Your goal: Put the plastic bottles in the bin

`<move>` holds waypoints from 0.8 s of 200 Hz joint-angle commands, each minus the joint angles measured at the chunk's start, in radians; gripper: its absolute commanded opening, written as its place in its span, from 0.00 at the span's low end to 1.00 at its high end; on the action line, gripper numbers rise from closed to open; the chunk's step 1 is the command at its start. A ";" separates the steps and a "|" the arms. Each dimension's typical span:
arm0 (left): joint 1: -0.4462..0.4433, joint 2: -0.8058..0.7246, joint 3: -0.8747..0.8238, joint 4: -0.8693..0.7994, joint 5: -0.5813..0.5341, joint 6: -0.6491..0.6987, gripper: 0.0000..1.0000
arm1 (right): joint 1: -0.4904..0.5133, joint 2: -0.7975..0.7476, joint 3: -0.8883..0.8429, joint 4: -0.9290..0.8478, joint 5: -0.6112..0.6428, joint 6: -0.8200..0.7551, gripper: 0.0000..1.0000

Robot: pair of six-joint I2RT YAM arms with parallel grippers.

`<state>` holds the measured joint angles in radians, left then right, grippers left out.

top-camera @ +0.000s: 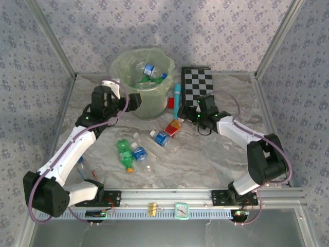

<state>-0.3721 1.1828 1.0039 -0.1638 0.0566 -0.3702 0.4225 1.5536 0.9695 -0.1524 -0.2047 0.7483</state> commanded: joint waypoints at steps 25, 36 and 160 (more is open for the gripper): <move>0.006 -0.067 -0.139 0.065 -0.081 -0.135 1.00 | 0.055 0.134 0.058 0.040 0.015 0.101 1.00; 0.006 -0.077 -0.170 0.072 -0.099 -0.163 1.00 | 0.065 0.165 0.074 0.042 0.020 0.123 1.00; 0.007 -0.133 -0.337 0.145 -0.145 -0.220 1.00 | 0.122 0.343 0.180 0.021 0.093 0.233 0.84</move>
<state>-0.3721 1.0882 0.6888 -0.0650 -0.0799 -0.5819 0.5354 1.8656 1.1210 -0.0978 -0.1528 0.9524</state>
